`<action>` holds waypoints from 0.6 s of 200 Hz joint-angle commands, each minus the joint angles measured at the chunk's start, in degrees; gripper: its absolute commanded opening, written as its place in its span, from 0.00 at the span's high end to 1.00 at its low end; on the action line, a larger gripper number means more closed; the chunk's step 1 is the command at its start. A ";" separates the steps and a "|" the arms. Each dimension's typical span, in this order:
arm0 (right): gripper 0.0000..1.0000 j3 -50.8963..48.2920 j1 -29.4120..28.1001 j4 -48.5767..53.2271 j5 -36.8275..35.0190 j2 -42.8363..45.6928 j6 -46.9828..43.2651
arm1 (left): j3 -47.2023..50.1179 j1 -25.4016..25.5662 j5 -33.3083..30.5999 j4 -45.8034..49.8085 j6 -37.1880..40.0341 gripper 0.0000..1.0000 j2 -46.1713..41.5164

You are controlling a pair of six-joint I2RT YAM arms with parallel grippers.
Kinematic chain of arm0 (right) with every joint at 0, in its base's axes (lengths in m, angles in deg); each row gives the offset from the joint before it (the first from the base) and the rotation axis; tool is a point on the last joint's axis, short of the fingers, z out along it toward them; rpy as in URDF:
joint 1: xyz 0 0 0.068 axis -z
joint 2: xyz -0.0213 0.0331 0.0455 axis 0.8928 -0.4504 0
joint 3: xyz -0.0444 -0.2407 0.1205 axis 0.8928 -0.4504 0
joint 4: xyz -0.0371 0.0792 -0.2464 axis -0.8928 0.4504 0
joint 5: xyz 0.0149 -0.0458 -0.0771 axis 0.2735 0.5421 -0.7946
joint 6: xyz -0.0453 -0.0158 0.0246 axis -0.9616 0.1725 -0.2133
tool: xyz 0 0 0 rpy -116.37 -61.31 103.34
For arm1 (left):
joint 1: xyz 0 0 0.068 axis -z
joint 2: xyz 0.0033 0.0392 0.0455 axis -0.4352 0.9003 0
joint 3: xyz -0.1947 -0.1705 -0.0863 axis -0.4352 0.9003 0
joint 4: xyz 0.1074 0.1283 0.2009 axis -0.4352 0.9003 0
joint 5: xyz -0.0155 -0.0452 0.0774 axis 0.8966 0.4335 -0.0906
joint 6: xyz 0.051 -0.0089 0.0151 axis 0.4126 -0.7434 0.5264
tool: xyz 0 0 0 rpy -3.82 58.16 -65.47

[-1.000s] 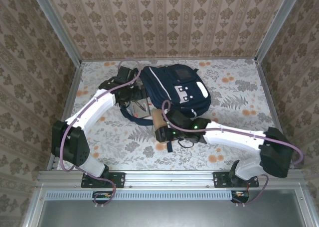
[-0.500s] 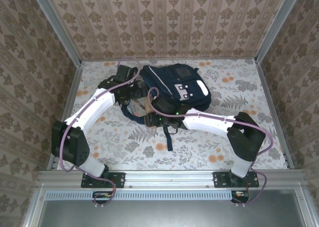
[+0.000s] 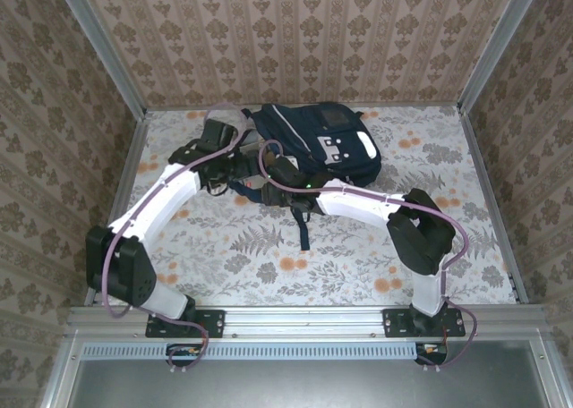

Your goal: Pack books, pencil case, and school supplies into a backpack

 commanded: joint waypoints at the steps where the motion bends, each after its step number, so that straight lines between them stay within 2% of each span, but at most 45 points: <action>1: 0.55 -0.85 0.89 -0.11 -3.85 1.97 -0.09 | 4.65 -3.36 1.87 -0.82 -2.49 0.02 -5.77; 38: 0.55 -3.87 0.99 -0.48 -3.74 3.44 0.32 | 6.90 -10.74 10.04 -7.35 -5.67 0.05 -7.16; 90: 0.54 -5.04 1.04 0.03 -3.68 3.74 0.23 | -7.59 -11.34 16.59 -9.95 -4.94 0.01 7.35; 120: 0.54 -5.54 0.97 0.32 -3.87 3.80 0.45 | -14.03 -11.32 17.97 -10.07 -4.53 0.00 16.06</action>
